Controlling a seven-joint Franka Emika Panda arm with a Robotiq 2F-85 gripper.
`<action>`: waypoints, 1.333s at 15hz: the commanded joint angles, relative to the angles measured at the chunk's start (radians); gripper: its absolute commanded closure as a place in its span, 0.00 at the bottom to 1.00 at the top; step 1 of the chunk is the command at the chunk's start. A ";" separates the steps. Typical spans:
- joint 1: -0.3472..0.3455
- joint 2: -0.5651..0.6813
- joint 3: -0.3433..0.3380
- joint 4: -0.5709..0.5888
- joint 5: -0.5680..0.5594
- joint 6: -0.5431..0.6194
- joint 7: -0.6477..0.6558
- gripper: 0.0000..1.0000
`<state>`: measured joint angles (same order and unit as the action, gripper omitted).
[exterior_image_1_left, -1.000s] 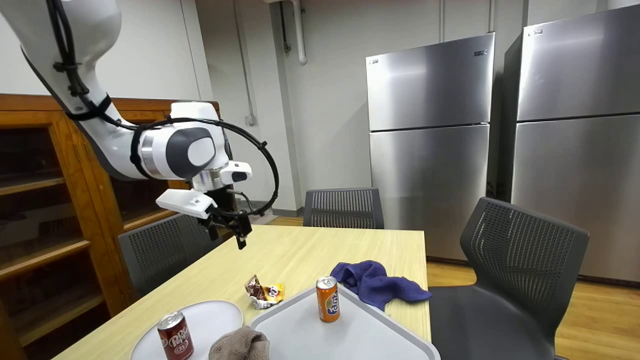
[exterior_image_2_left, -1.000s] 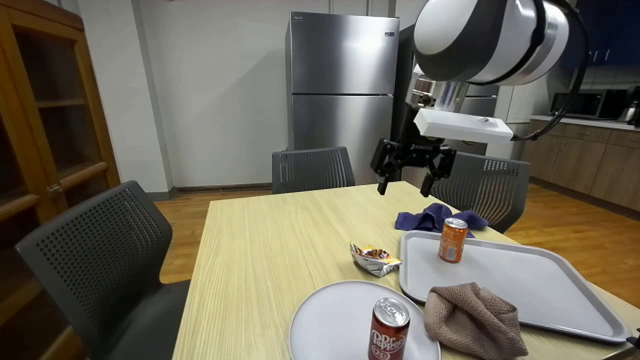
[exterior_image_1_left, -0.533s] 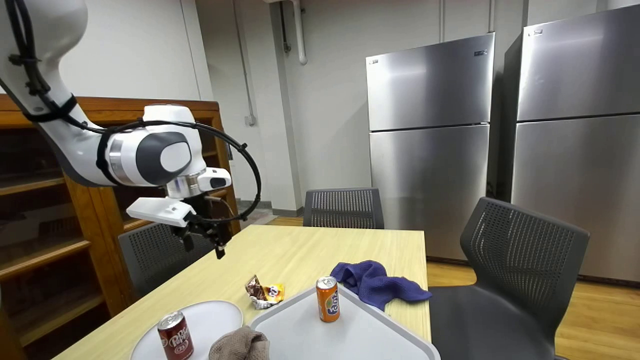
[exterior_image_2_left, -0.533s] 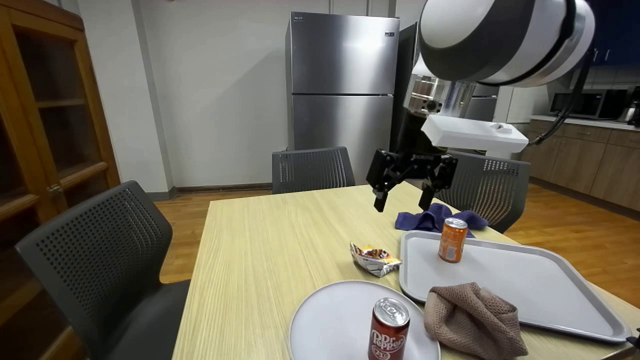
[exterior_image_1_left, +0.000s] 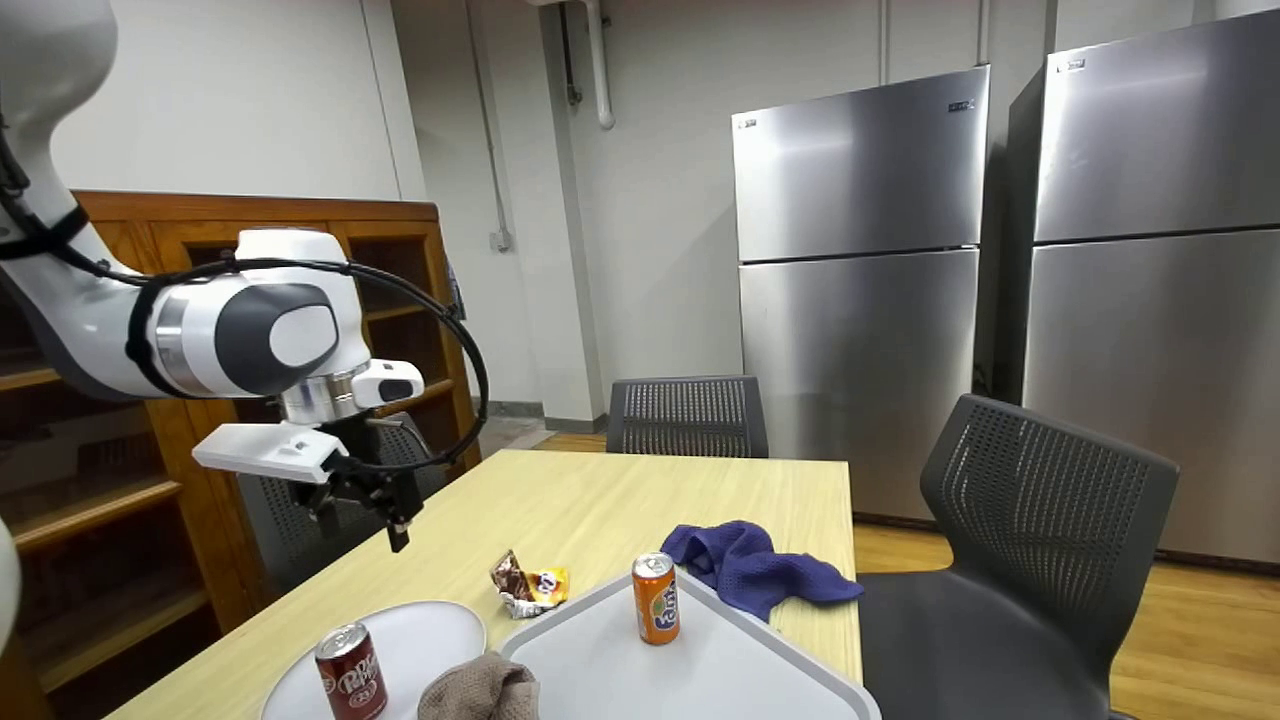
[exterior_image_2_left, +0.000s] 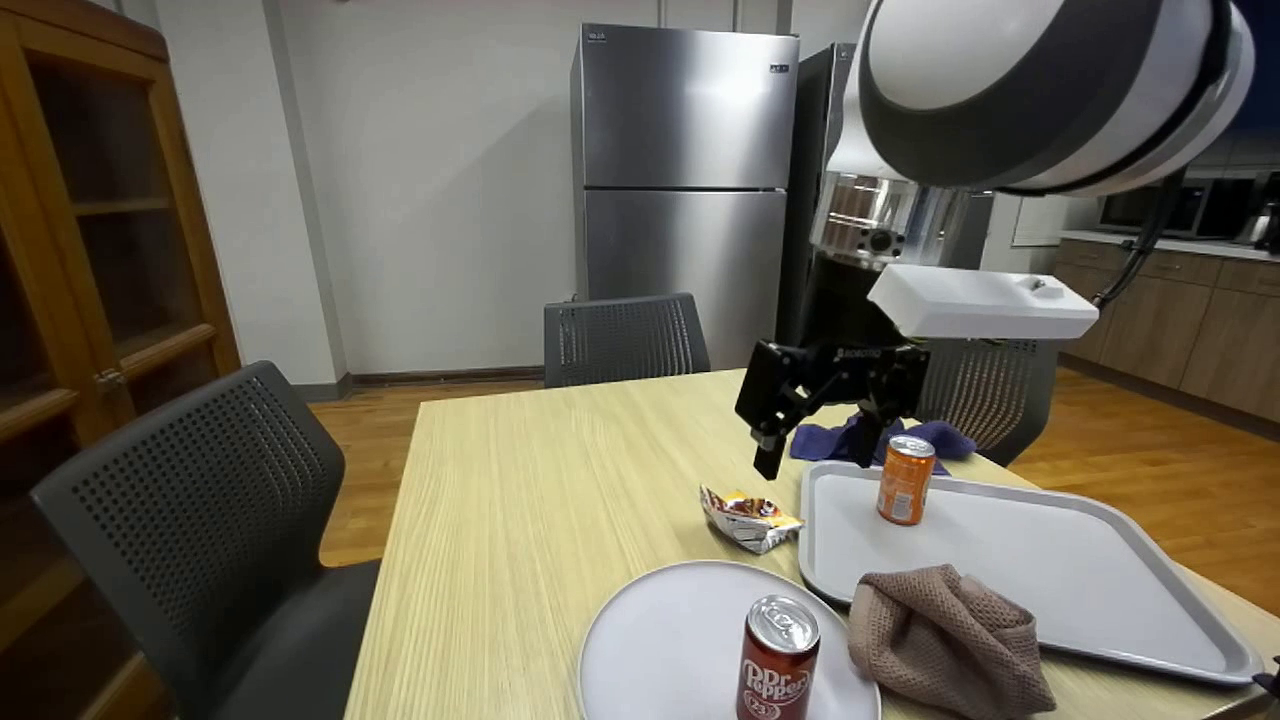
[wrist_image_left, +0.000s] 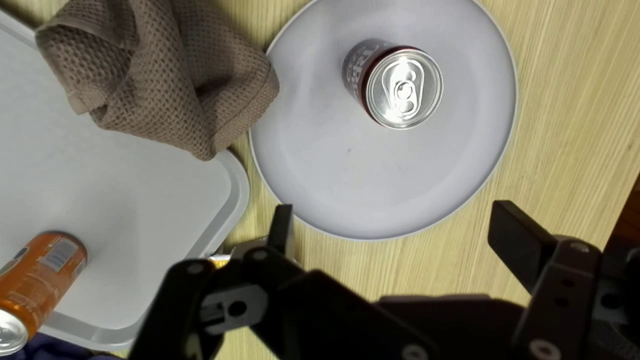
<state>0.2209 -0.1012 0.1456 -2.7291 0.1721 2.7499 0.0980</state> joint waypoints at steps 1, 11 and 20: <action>0.018 -0.044 0.024 -0.053 0.029 0.016 -0.021 0.00; 0.045 0.035 0.054 -0.043 0.013 0.071 -0.001 0.00; 0.038 0.133 0.071 -0.044 -0.028 0.174 0.025 0.00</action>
<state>0.2659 0.0033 0.1988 -2.7727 0.1666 2.8765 0.0987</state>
